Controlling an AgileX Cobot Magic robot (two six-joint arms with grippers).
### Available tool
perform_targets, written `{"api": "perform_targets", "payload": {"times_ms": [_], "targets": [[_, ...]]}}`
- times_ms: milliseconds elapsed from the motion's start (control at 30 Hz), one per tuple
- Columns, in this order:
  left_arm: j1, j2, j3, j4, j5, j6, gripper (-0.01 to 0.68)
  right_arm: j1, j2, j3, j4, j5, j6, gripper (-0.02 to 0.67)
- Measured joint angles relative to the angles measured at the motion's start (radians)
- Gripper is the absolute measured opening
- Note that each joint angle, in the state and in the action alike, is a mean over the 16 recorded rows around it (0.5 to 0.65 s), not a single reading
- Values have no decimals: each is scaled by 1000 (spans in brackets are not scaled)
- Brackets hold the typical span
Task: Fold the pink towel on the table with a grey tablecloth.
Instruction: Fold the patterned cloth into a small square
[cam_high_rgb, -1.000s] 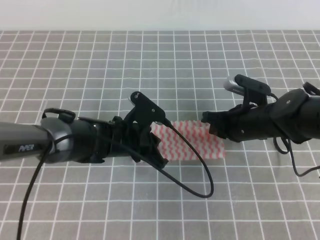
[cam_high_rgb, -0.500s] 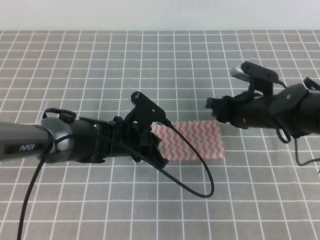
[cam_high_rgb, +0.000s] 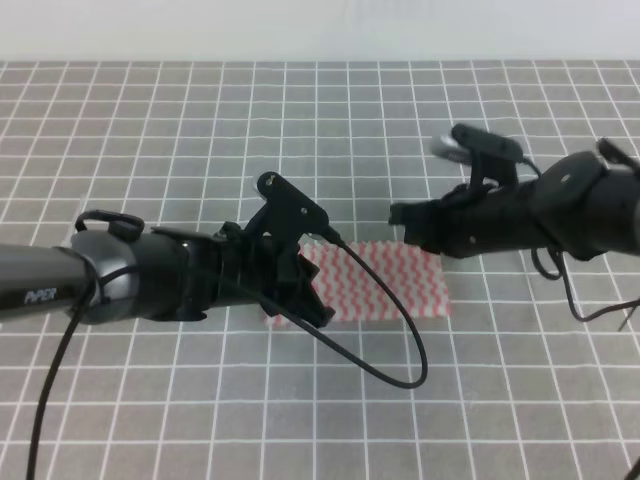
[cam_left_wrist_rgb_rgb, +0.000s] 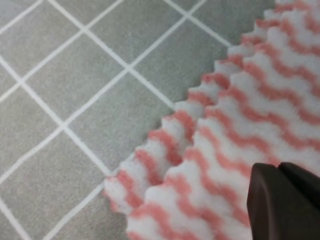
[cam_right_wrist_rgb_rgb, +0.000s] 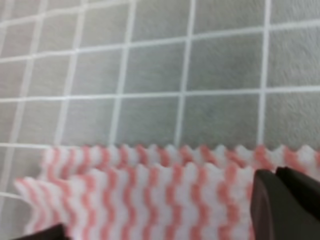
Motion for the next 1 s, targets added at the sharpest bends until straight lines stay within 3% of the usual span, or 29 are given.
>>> {"api": "perform_targets", "payload": {"times_ms": [333, 600, 1000], "targets": [[0, -4, 0, 0, -41, -1, -1, -7, 43, -1, -33, -32, -1, -15], [0, -41, -1, 4, -16, -53, -1, -21, -1, -4, -60, 76, -2, -15], [0, -84, 1, 204, 206, -376, -1, -28, -71, 1, -86, 335, 0, -15]]}}
